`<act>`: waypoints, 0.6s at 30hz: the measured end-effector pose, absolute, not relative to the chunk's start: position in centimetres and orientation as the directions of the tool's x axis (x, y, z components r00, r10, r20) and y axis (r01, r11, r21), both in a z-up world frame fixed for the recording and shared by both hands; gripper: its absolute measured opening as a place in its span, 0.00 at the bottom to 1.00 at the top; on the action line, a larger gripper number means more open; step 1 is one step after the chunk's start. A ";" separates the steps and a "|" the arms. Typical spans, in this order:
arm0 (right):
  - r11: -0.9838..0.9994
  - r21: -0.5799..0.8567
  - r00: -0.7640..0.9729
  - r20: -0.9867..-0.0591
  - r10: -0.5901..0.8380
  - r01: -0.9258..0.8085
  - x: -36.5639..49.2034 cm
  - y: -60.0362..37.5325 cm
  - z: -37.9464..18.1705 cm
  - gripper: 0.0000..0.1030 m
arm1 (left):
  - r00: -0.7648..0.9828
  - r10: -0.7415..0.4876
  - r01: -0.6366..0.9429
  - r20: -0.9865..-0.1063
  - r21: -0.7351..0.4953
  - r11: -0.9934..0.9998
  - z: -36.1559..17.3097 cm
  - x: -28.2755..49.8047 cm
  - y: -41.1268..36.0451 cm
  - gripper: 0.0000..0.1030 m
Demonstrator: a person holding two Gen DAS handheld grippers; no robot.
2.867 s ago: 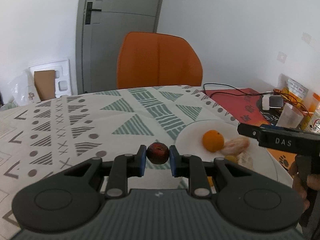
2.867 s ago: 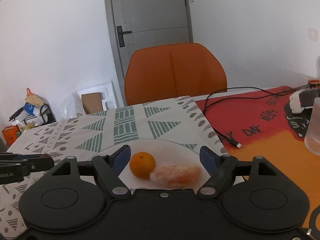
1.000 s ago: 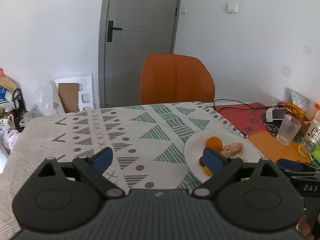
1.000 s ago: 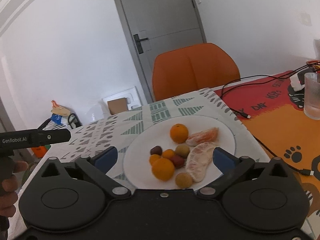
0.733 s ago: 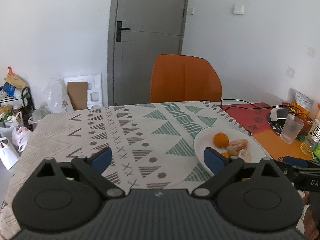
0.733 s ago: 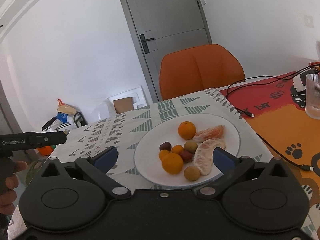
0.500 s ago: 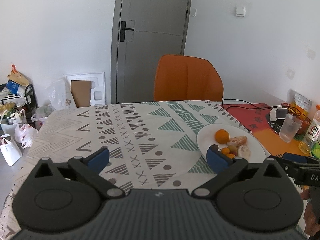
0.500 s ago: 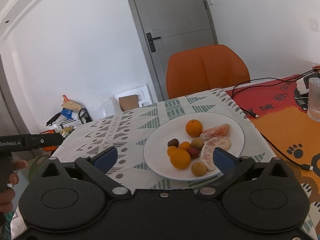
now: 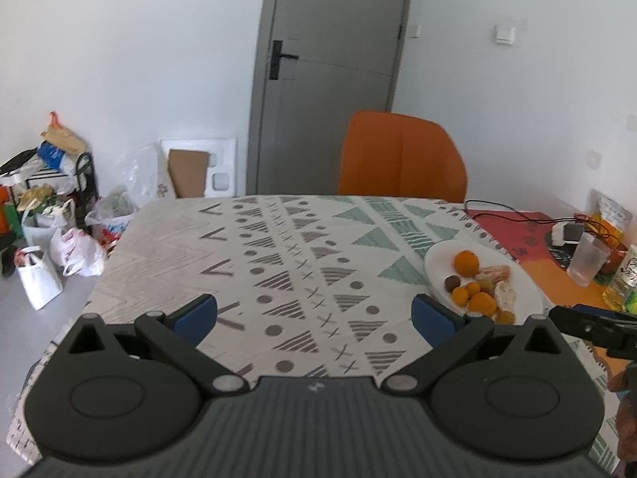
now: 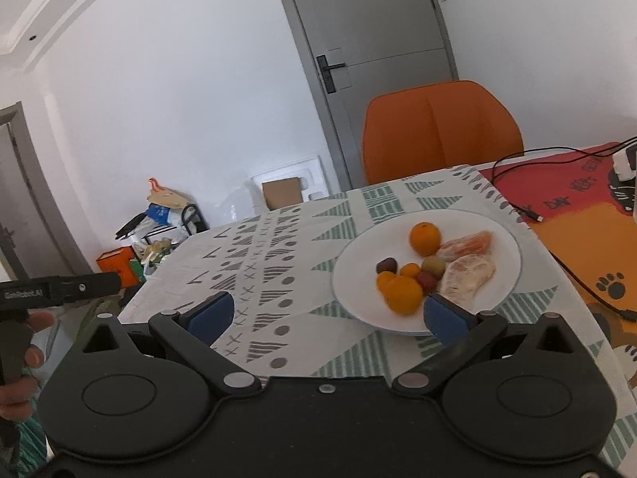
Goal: Organize fruits
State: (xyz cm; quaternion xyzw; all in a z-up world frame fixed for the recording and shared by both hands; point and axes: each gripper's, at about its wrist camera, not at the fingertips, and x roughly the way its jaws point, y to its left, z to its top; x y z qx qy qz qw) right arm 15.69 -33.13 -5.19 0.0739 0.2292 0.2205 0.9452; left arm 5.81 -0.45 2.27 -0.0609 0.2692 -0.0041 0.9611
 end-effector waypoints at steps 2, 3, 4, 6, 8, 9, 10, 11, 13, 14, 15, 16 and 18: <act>0.889 0.231 0.791 -0.407 0.457 -0.394 15.5 -32.8 -5.2 1.00 | 0.857 -0.029 -0.033 -0.514 -0.112 0.993 2.3 5.4 -0.1 1.00; 0.889 0.229 0.787 -0.414 0.457 -0.396 15.5 -32.6 -5.3 1.00 | 0.857 -0.023 -0.038 -0.516 -0.109 0.993 2.2 5.2 0.1 1.00; 0.891 0.228 0.783 -0.425 0.455 -0.393 15.6 -32.5 -5.4 1.00 | 0.854 -0.018 -0.043 -0.520 -0.106 0.993 2.2 5.2 0.2 1.00; 0.896 0.223 0.775 -0.450 0.444 -0.384 15.8 -32.1 -5.8 1.00 | 0.848 -0.011 -0.051 -0.530 -0.102 0.993 1.9 5.0 0.5 1.00; 0.896 0.221 0.758 -0.478 0.444 -0.385 15.8 -31.8 -6.3 1.00 | 0.844 -0.002 -0.060 -0.537 -0.098 0.993 1.6 4.9 0.8 1.00; 0.894 0.225 0.750 -0.488 0.447 -0.386 15.9 -31.7 -6.6 1.00 | 0.842 0.002 -0.064 -0.540 -0.096 0.993 1.5 4.8 0.9 1.00; 0.894 0.230 0.747 -0.491 0.448 -0.385 15.8 -31.7 -6.7 1.00 | 0.840 0.004 -0.066 -0.543 -0.095 0.993 1.3 4.7 1.0 1.00; 0.896 0.232 0.749 -0.492 0.443 -0.378 15.7 -31.7 -6.7 1.00 | 0.837 0.004 -0.068 -0.547 -0.097 0.993 1.1 4.7 1.1 1.00; 0.902 0.223 0.760 -0.486 0.431 -0.369 15.5 -31.7 -6.7 1.00 | 0.832 0.004 -0.072 -0.554 -0.102 0.992 0.8 4.5 1.3 1.00; 0.904 0.217 0.764 -0.483 0.428 -0.368 15.4 -31.7 -6.6 1.00 | 0.832 0.003 -0.072 -0.555 -0.102 0.992 0.6 4.4 1.4 1.00; 0.905 0.212 0.765 -0.483 0.425 -0.369 15.3 -31.7 -6.5 1.00 | 0.832 0.004 -0.073 -0.554 -0.101 0.992 0.5 4.3 1.5 1.00; 0.905 0.207 0.766 -0.483 0.425 -0.371 15.3 -31.6 -6.5 1.00 | 0.832 0.006 -0.074 -0.555 -0.100 0.992 0.4 4.2 1.6 1.00; 0.904 0.199 0.766 -0.481 0.426 -0.378 15.2 -31.5 -6.4 1.00 | 0.830 0.012 -0.079 -0.558 -0.096 0.992 0.3 4.0 1.8 1.00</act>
